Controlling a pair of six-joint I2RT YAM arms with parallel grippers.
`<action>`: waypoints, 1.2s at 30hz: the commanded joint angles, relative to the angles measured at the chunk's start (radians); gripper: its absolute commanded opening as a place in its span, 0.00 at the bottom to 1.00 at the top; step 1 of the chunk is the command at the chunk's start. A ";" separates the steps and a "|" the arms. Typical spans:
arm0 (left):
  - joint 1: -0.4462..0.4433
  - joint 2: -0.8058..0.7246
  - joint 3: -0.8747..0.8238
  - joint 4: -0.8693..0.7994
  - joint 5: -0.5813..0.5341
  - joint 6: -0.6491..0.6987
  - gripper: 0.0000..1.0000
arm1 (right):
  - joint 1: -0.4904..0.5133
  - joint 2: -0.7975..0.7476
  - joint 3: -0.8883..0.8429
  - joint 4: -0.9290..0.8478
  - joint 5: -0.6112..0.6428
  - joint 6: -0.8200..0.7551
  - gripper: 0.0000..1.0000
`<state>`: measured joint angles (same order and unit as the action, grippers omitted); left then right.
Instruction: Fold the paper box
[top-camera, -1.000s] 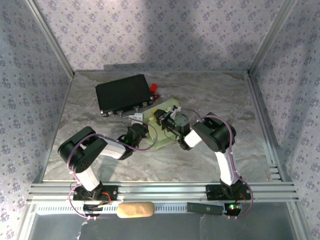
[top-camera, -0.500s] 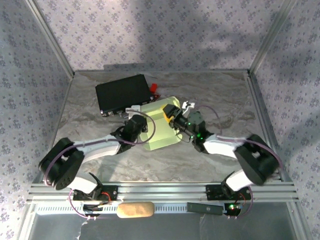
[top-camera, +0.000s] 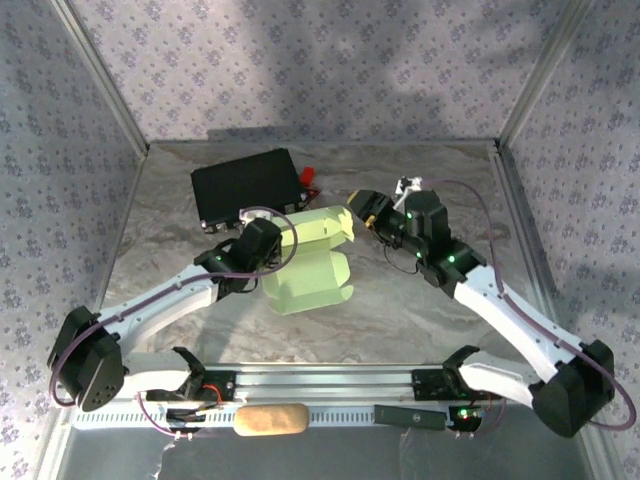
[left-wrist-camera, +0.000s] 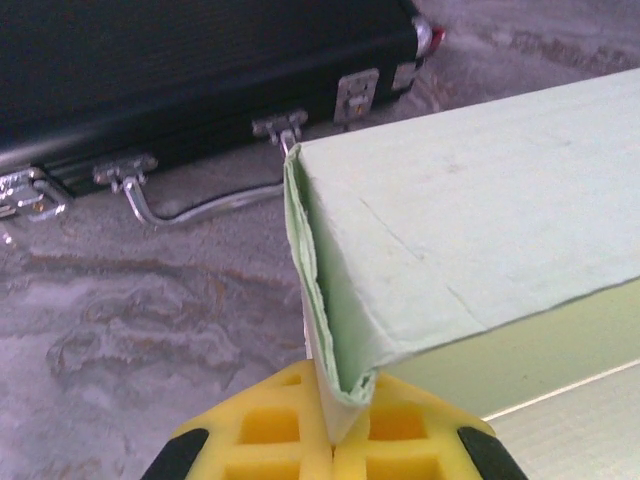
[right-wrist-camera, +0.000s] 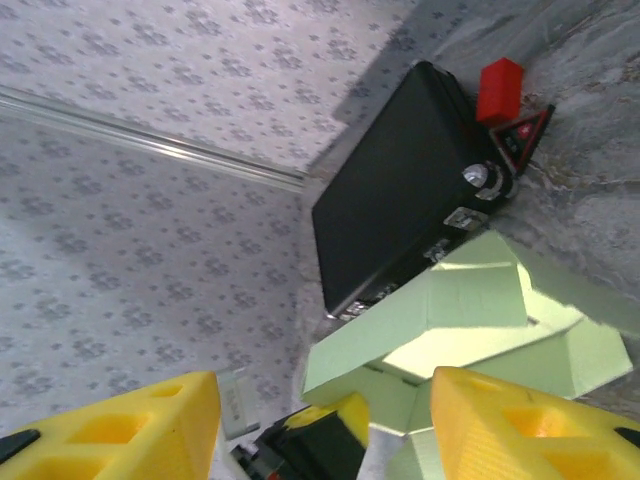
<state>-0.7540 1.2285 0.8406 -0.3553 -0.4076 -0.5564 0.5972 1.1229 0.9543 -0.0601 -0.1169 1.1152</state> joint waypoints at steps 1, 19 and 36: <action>-0.009 -0.024 0.048 -0.163 0.029 -0.028 0.00 | 0.039 0.113 0.111 -0.216 0.008 -0.067 0.59; -0.064 -0.031 0.092 -0.219 -0.004 -0.025 0.00 | 0.116 0.380 0.216 -0.237 0.080 -0.109 0.57; -0.090 -0.014 0.106 -0.208 -0.024 -0.031 0.00 | 0.141 0.404 0.191 -0.117 0.022 0.013 0.35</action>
<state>-0.8318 1.2236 0.9089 -0.5579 -0.4191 -0.5789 0.7319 1.5280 1.1503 -0.2134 -0.0818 1.0946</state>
